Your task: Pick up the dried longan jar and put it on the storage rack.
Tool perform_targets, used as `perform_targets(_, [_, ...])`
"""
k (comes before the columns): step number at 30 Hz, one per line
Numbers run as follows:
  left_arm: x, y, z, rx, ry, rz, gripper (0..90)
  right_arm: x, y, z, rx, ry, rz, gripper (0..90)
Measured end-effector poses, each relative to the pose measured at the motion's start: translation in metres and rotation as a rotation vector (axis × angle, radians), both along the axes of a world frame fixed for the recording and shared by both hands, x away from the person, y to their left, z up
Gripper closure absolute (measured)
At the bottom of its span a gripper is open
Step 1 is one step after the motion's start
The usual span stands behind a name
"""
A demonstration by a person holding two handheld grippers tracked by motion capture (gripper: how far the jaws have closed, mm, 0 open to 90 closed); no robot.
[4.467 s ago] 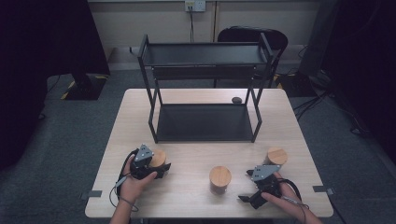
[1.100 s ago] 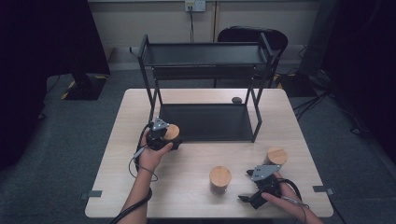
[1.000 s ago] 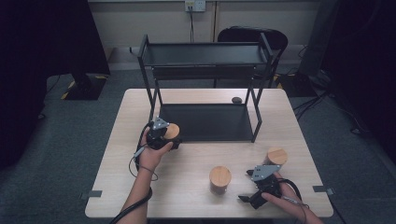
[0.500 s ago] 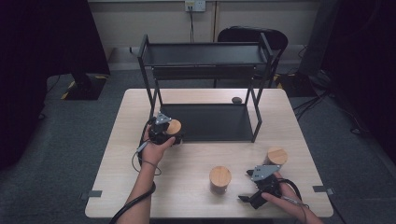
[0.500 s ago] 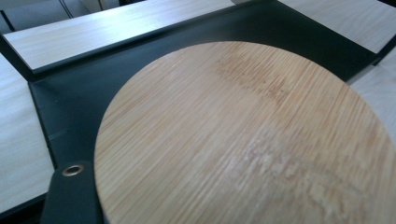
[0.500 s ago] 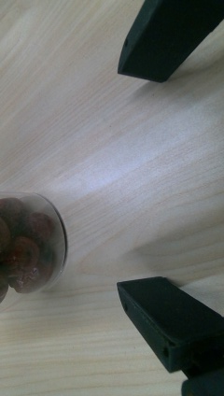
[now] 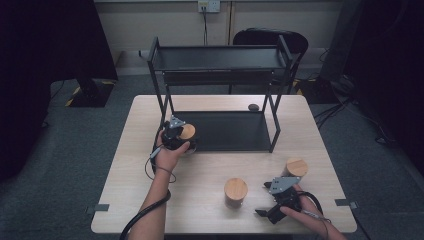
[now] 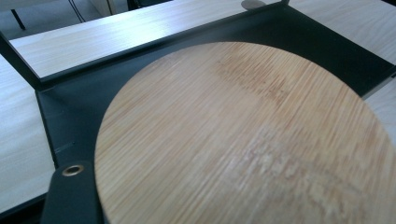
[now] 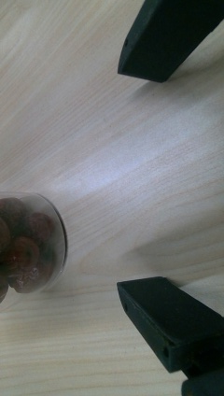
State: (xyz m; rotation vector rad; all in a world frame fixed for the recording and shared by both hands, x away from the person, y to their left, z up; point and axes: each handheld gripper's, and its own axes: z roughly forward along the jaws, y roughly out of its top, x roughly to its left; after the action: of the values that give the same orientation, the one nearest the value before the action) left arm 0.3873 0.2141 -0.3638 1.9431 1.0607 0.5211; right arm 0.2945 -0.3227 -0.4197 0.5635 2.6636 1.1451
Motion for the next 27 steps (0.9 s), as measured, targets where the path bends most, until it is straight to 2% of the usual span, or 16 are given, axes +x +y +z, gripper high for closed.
perform_targets(27, [0.02, -0.008, 0.002, -0.009, -0.006, 0.092, 25.7, 0.0, 0.0, 0.0, 0.0, 0.0, 0.0, 0.0])
